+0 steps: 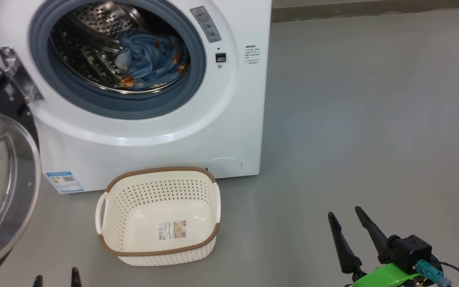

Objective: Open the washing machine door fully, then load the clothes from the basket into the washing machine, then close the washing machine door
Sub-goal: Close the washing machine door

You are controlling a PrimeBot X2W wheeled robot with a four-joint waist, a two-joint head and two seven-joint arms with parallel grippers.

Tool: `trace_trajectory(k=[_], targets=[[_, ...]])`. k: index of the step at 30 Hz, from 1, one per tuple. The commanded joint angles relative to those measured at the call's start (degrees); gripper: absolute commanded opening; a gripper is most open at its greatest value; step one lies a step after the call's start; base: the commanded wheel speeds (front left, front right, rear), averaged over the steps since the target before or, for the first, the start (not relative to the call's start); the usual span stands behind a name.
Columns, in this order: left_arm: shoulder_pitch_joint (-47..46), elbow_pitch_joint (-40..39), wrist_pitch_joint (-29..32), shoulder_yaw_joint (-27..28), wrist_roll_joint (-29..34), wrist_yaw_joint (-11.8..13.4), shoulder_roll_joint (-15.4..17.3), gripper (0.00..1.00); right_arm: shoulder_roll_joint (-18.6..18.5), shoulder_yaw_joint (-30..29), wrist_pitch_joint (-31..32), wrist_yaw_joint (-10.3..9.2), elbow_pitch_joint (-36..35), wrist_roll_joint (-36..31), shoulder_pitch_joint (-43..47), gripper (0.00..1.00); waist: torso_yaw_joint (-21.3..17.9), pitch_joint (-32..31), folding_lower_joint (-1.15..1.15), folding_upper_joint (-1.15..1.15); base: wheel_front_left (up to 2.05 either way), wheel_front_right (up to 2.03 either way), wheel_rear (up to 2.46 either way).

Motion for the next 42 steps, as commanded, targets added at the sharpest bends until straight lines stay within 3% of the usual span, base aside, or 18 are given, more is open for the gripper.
trace_trajectory(k=[1,22,30,31,42], targets=[[-2.28,-1.00,-0.30,2.19,-0.60,-0.22,0.27,1.00,0.16,1.40,-0.43,0.17,-1.61,-1.02,0.08,1.00,1.53,-0.32,0.00,0.00,0.00,0.00,0.00],[-0.69,1.70,-0.30,4.02,-2.82,-1.08,0.27,1.00,0.11,3.37,-0.48,0.17,-0.49,-0.75,1.54,1.00,16.76,-2.67,0.00,0.00,0.00,0.00,0.00],[-0.17,1.38,-0.30,4.11,-3.34,0.21,0.27,1.00,0.18,3.63,-0.49,0.17,-0.46,-0.74,1.86,1.00,22.21,-3.10,0.00,0.00,0.00,0.00,0.00],[0.40,1.34,-0.30,3.93,-3.29,0.87,0.27,1.00,0.24,3.62,-0.50,0.17,-0.36,-0.61,2.01,1.00,24.41,-3.42,0.00,0.00,0.00,0.00,0.00],[1.78,-0.15,-0.30,3.78,-4.70,3.35,0.27,1.00,0.39,4.63,-0.51,0.17,-0.27,-0.99,0.43,1.00,28.36,-2.24,0.00,0.00,0.00,0.00,0.00]])
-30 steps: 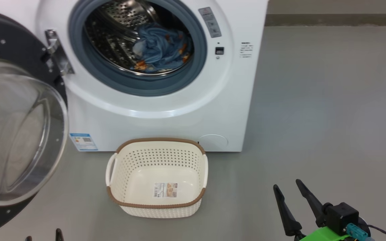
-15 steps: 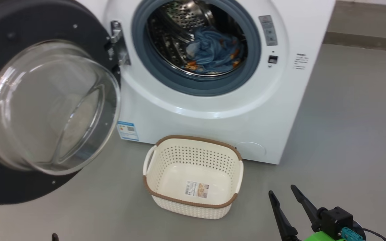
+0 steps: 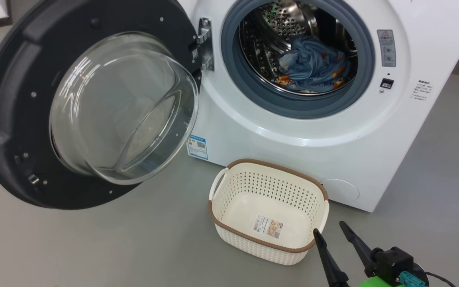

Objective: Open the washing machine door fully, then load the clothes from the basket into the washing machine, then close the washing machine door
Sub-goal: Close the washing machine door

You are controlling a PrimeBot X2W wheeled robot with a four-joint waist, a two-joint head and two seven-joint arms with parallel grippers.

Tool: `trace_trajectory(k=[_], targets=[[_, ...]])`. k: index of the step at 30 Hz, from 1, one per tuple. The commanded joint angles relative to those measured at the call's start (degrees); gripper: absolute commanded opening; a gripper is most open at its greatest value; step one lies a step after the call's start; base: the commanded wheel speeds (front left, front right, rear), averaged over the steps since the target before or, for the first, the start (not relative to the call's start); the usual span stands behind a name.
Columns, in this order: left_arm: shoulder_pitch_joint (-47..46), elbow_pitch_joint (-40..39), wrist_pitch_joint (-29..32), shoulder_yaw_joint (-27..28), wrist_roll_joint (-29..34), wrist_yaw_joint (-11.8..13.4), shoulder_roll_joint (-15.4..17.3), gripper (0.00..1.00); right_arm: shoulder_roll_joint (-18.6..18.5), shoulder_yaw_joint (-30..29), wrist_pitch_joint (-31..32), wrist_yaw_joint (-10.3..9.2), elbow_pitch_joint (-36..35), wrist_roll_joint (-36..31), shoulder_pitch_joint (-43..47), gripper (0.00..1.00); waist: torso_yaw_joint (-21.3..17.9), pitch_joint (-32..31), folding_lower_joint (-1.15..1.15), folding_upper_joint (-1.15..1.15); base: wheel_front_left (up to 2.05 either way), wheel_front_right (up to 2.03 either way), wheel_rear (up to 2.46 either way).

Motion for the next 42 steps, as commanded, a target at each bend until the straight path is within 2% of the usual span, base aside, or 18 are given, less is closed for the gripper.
trace_trajectory(k=[1,12,21,22,23,24,31,36,42], targets=[[-1.01,-1.83,-0.30,1.74,-0.73,0.65,0.26,1.00,-0.03,1.74,-0.48,0.17,-1.07,0.18,-1.97,1.00,0.73,0.70,0.00,0.00,0.00,0.00,0.00],[0.10,-4.15,-0.30,0.70,-2.46,3.72,0.26,1.00,-0.92,3.49,-0.49,0.17,0.52,0.62,-4.95,1.00,1.46,1.95,0.00,0.00,0.00,0.00,0.00],[0.48,-5.03,-0.30,-0.03,-2.24,4.49,0.26,1.00,-1.08,3.20,-0.49,0.17,0.76,0.95,-4.74,1.00,1.26,1.78,0.00,0.00,0.00,0.00,0.00],[0.50,-5.13,-0.30,-0.11,-2.24,4.47,0.26,0.79,-1.07,3.15,-0.49,0.17,0.74,0.95,-4.68,1.00,1.24,1.77,0.00,0.00,0.00,0.00,0.00],[0.54,-5.16,-0.30,-0.24,-2.37,4.31,0.26,0.17,-1.07,3.10,-0.49,0.17,0.73,0.93,-4.62,1.00,1.21,1.75,0.00,0.00,0.00,0.00,0.00],[0.55,-5.25,-0.30,-0.39,-2.38,4.05,0.26,0.00,-1.06,3.03,-0.49,0.17,0.70,0.90,-4.57,1.00,1.19,1.76,0.00,0.00,0.00,0.00,0.00],[0.33,-5.74,-0.30,-0.16,-3.39,3.26,0.26,0.00,-0.99,2.81,-0.49,0.17,0.54,0.88,-4.30,1.00,1.08,1.78,0.00,0.00,0.00,0.00,0.00],[-1.22,-6.62,-0.30,2.90,-5.48,1.93,0.26,0.00,-0.92,2.58,-0.49,0.17,0.32,0.86,-4.18,1.00,1.04,1.94,0.00,0.00,0.00,0.00,0.00],[-4.79,-6.18,-0.30,9.12,-6.67,-2.41,0.26,0.00,-0.79,2.16,-0.49,0.17,0.02,0.86,-4.05,1.00,1.00,2.32,0.00,0.00,0.00,0.00,0.00]])
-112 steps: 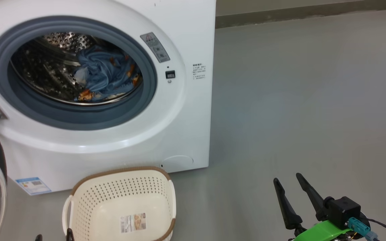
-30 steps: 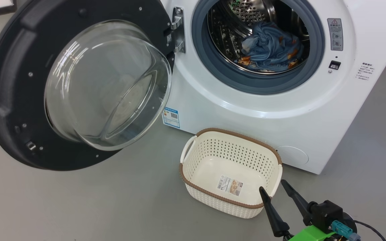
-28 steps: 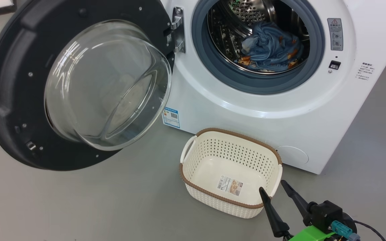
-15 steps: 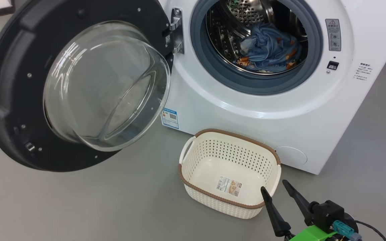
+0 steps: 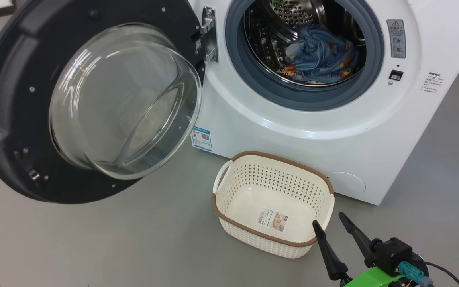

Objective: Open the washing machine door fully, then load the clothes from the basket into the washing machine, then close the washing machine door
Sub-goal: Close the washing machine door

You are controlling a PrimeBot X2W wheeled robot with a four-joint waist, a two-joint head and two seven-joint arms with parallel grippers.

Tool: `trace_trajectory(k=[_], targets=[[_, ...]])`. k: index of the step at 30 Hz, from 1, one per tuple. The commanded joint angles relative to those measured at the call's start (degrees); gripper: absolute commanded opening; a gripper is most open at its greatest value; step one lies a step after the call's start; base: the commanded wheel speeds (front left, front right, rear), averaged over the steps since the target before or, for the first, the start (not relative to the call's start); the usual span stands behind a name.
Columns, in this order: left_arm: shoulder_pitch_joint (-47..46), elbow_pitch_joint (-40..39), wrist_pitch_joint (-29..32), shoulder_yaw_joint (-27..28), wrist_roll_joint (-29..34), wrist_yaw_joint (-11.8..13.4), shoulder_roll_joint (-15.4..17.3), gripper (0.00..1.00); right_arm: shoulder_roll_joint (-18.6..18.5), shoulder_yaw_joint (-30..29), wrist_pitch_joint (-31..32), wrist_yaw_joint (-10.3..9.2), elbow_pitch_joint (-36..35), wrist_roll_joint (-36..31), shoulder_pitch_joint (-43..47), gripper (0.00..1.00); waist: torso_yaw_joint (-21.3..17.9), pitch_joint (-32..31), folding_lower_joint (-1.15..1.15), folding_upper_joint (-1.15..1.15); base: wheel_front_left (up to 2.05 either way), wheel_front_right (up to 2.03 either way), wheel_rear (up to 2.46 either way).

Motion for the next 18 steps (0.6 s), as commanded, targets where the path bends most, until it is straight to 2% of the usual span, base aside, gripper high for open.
trace_trajectory(k=[1,3,9,18], targets=[[-4.33,-1.16,-0.30,3.43,-0.43,-1.12,0.31,0.00,0.04,1.16,-0.43,0.17,-1.68,0.66,-1.25,1.00,-0.01,0.14,0.00,0.00,0.00,0.00,0.00],[-6.41,-0.75,-0.30,5.47,-0.87,-2.68,0.40,0.00,0.10,1.03,-0.43,0.17,-1.80,0.64,-1.12,1.00,-0.03,0.28,0.00,0.00,0.00,0.00,0.00],[-14.46,1.91,-0.31,9.94,-1.51,-6.89,4.49,0.00,0.18,0.67,-0.43,0.17,-2.10,0.57,-0.95,1.00,-0.15,0.83,0.00,0.00,0.00,0.00,0.00],[-27.46,10.58,1.06,12.73,-7.45,-10.19,12.56,0.00,0.25,-0.10,-0.18,0.17,-2.93,0.40,-0.47,1.00,-1.18,1.73,0.00,0.00,0.00,0.00,0.00]])
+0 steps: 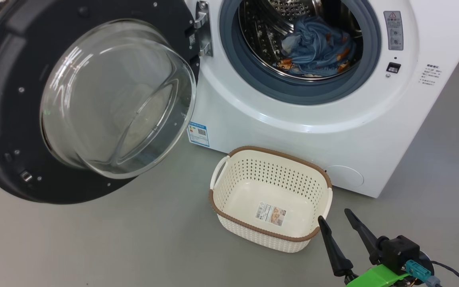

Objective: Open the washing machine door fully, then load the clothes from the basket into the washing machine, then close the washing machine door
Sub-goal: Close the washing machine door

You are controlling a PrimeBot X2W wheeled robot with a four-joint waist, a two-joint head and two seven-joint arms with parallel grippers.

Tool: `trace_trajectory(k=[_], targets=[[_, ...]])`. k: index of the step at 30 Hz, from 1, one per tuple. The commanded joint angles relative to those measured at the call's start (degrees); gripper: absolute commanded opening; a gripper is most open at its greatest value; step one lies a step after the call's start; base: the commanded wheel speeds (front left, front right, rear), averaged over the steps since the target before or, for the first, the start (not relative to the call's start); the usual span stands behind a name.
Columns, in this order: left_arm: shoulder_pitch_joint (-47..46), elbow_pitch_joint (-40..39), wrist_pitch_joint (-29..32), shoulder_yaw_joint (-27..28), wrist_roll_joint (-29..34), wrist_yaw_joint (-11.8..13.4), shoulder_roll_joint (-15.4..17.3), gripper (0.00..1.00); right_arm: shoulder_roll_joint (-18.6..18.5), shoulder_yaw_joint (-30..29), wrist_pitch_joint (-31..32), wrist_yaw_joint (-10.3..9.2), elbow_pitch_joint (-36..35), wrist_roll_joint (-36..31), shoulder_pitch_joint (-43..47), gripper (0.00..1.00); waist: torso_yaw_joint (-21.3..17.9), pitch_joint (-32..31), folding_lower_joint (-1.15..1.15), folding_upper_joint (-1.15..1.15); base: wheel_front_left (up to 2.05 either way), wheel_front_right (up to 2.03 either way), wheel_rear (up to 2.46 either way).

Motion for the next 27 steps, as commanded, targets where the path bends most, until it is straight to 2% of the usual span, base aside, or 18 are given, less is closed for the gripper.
trace_trajectory(k=[1,4,10,15,22,27], targets=[[-4.85,0.86,0.61,2.45,-1.99,-0.76,3.49,0.00,0.12,1.46,-0.06,0.17,-1.79,0.34,-0.86,1.00,-0.72,0.69,0.00,0.00,0.00,0.00,0.00],[-10.06,5.71,2.66,4.28,-8.31,-1.52,4.96,0.00,0.04,1.43,0.35,0.17,-2.33,0.14,-1.18,1.00,-1.50,1.48,0.00,0.00,0.00,0.00,0.00],[-18.35,16.43,8.39,8.24,-19.24,-2.27,10.18,0.00,-0.37,1.47,1.22,0.17,-3.38,-0.10,-2.04,1.00,-3.67,3.35,0.00,0.00,0.00,0.00,0.00],[-24.19,24.48,15.06,12.21,-30.42,-2.53,12.50,0.00,-0.86,1.45,1.91,0.17,-4.24,-0.25,-2.49,1.00,-5.56,4.73,0.00,0.00,0.00,0.00,0.00],[-27.13,30.82,21.53,15.06,-38.48,-2.63,15.21,0.00,-1.39,1.35,2.73,0.17,-5.44,-0.46,-2.95,1.00,-7.82,6.34,0.00,0.00,0.00,0.00,0.00],[-27.74,33.50,23.27,16.48,-41.71,-2.65,16.44,0.00,-1.77,1.14,3.28,0.17,-6.33,-0.48,-3.45,1.00,-9.24,7.70,0.00,0.00,0.00,0.00,0.00]])
